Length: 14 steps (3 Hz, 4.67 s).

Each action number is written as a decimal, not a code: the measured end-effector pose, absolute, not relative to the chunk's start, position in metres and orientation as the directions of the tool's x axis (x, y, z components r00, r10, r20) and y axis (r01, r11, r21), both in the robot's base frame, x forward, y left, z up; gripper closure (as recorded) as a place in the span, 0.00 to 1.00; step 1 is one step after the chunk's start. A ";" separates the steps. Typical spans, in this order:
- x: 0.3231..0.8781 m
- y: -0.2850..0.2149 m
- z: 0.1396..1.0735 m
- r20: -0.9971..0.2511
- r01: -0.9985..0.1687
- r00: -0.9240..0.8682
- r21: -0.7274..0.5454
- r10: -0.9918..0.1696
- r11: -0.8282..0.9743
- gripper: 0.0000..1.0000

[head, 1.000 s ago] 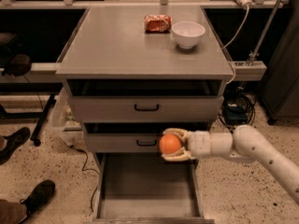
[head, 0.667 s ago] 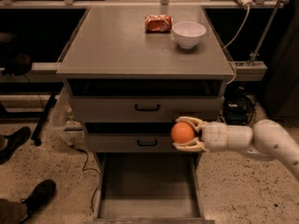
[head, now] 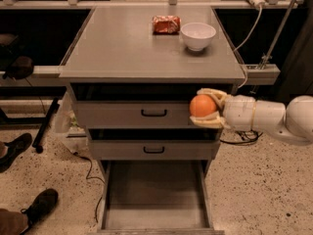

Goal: Pick orange from bottom drawer and place on counter

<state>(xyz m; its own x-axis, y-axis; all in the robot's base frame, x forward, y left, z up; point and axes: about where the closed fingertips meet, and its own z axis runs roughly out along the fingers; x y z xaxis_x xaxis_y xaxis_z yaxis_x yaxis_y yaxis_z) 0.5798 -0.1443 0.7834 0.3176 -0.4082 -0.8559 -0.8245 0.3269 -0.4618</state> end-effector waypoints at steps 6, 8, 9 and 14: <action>0.694 -0.100 0.892 -0.770 -0.695 0.160 -0.532 -0.618 0.483 1.00; 0.776 -0.001 0.881 -0.801 -0.772 0.152 -0.462 -0.579 0.437 1.00; 0.795 0.037 0.870 -0.824 -0.820 0.156 -0.416 -0.545 0.393 0.81; 0.803 0.064 0.865 -0.873 -0.884 0.124 -0.313 -0.472 0.346 0.00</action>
Offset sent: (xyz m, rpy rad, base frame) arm 0.0457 0.0460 0.1306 -0.0081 -0.0711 -0.0685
